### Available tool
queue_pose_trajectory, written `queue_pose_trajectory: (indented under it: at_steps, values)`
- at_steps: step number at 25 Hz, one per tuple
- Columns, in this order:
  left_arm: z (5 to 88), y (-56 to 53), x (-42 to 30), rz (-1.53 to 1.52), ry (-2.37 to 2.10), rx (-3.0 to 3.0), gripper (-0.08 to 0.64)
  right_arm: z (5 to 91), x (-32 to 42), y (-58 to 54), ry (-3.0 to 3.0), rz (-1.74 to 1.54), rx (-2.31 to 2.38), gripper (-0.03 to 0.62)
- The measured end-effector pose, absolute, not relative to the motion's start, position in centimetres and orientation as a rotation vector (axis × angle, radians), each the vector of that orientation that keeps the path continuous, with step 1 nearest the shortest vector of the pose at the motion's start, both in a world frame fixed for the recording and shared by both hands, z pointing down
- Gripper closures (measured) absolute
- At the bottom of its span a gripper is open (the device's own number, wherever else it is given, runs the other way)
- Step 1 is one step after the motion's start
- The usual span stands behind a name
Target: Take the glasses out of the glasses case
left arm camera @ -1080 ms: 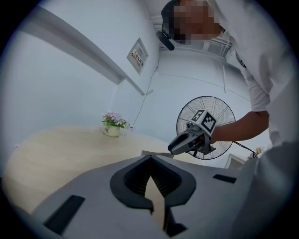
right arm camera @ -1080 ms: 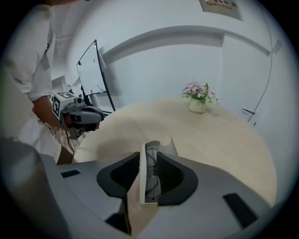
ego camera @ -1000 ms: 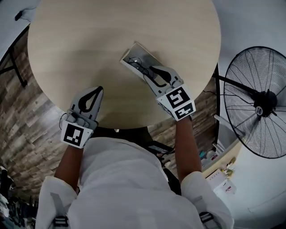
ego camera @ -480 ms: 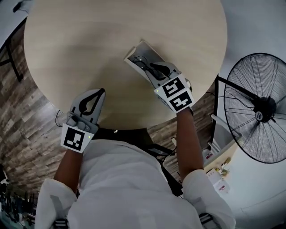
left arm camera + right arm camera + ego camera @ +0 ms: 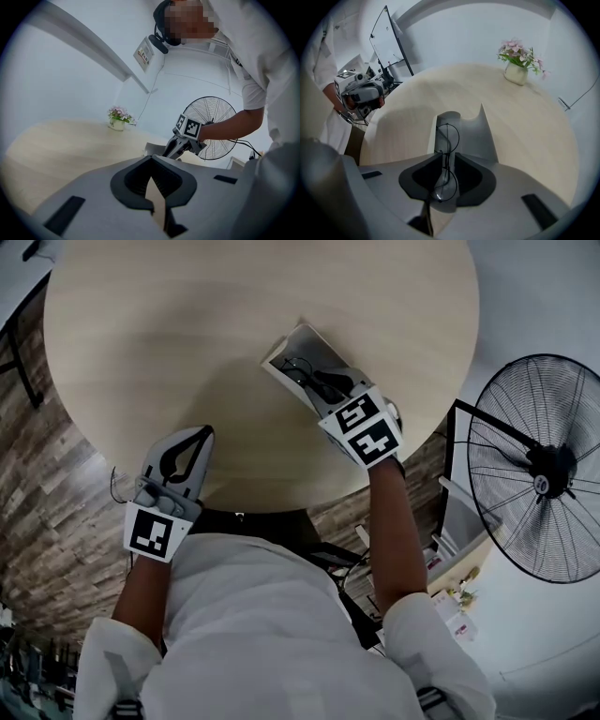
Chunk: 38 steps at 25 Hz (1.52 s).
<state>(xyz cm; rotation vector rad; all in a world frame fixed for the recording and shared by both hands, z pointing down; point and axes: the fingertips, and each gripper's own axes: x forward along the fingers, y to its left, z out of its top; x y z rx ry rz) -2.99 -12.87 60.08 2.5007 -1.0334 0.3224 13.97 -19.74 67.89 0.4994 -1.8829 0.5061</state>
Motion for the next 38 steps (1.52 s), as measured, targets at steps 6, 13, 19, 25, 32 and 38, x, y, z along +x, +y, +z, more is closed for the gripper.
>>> queue_pose_trajectory:
  at_steps: [6, 13, 19, 25, 32, 38]
  values:
    - [60.7, -12.8, -3.1, 0.332, -1.03, 2.496, 0.548, 68.9, 14.3, -19.6, -1.856, 0.543, 0.463, 0.528]
    - [60.6, -12.9, -3.4, 0.307, -1.043, 2.491, 0.548, 69.4, 14.3, -19.3, -1.789, 0.602, 0.407, 0.545]
    - [60.6, -12.9, -4.2, 0.302, -1.059, 2.49, 0.548, 68.6, 14.1, -19.7, -1.821, 0.557, 0.424, 0.557]
    - [60.1, -12.9, -4.9, 0.305, -1.058, 2.504, 0.548, 66.7, 13.9, -21.2, -1.848, 0.501, 0.521, 0.56]
    - [57.0, -14.9, -6.3, 0.275, -1.07, 2.534, 0.548, 61.2, 13.2, -22.3, -1.88, 0.418, 0.644, 0.56]
    - [51.2, -19.9, -8.7, 0.125, -1.121, 2.626, 0.547, 52.0, 11.2, -24.7, -1.984, 0.266, 0.868, 0.56]
